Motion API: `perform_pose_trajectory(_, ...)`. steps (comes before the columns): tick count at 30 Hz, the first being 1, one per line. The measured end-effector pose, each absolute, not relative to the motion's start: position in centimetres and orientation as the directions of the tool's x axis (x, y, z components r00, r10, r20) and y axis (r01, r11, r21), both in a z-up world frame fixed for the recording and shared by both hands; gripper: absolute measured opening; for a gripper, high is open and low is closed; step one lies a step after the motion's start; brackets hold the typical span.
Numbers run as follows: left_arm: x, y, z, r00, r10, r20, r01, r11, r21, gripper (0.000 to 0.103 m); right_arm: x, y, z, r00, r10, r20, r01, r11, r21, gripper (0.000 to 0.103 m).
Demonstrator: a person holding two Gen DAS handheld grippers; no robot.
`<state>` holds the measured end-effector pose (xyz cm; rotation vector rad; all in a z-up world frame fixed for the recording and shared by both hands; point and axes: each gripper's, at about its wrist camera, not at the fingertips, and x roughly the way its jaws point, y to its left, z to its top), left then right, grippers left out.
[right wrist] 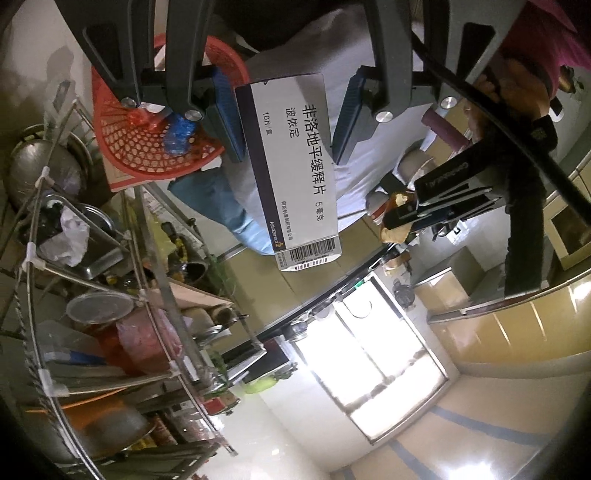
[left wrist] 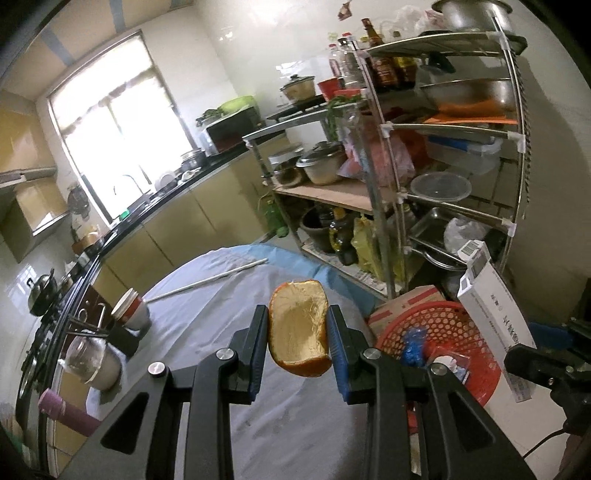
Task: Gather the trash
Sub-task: 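Carry the orange peel and white-purple box over the red basket, then open both tools to drop the peel and box into the basket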
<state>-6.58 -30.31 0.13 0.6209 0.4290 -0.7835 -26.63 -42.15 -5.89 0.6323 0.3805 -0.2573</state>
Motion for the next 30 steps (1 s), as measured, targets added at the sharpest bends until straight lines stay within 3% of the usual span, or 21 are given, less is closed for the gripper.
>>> perform_pose_trajectory(25,-8.0,-36.2,-1.6,0.556,-0.549,-0.624,0.824,0.464,0.326,0.033,-28.7,-46.2,-7.1,0.858,-0.197,-0.474,0.454,0.722,0.522,0.051)
perform_pose_trajectory(30,-7.7,-37.5,-4.0,0.443,-0.563,-0.698,0.883,0.409,0.23,0.033,-29.0,-47.9,-9.4,0.833,-0.215,-0.509,0.504,0.676,0.538,0.052)
